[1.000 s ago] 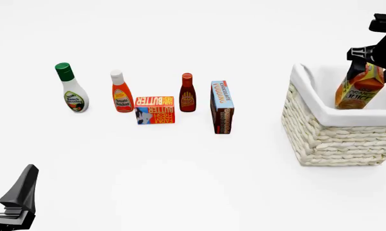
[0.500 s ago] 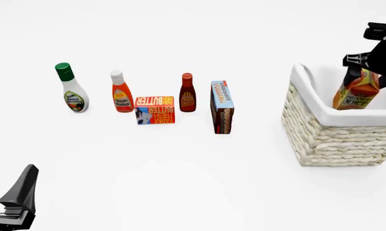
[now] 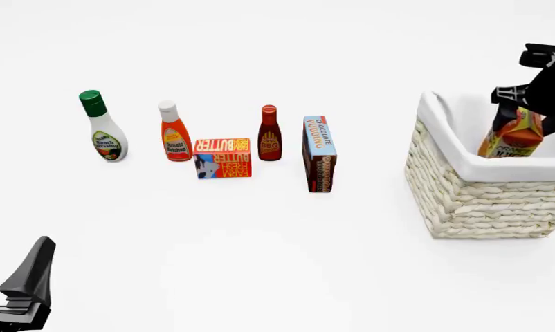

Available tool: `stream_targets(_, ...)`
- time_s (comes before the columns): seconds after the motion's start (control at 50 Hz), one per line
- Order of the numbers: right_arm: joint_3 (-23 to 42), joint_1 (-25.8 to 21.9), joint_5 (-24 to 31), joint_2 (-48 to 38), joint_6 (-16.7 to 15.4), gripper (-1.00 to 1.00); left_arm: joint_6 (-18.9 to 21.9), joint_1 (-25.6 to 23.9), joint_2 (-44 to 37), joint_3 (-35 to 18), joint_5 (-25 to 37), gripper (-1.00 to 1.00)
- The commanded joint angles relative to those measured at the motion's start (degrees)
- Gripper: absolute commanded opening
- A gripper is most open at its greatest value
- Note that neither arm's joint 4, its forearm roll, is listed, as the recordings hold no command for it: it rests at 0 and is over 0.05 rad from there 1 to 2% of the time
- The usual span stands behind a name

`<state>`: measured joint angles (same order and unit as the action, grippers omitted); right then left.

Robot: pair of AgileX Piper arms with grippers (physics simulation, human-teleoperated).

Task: Pick the orange juice and place it in the basket.

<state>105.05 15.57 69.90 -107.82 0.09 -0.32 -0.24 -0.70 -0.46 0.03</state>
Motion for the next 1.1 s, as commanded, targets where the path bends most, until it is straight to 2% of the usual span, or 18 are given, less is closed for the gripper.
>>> stream_targets(0.02,0.3,-0.3,0.0,-0.7,0.8,-1.0,0.0,0.1,0.0,0.1,-0.1,1.0)
stream_targets(0.44,1.3,-1.0,0.0,-1.6,1.0,-1.0,0.0,0.1,0.0,0.1,-0.1,1.0)
stream_targets(0.46,1.2,-1.5,0.0,-1.6,1.5,1.0,0.0,0.1,0.0,0.1,-0.1,1.0)
stream_targets(1.1,0.9,-1.4,0.0,-0.7,0.8,1.0,0.0,0.1,0.0,0.1,-0.1,1.0)
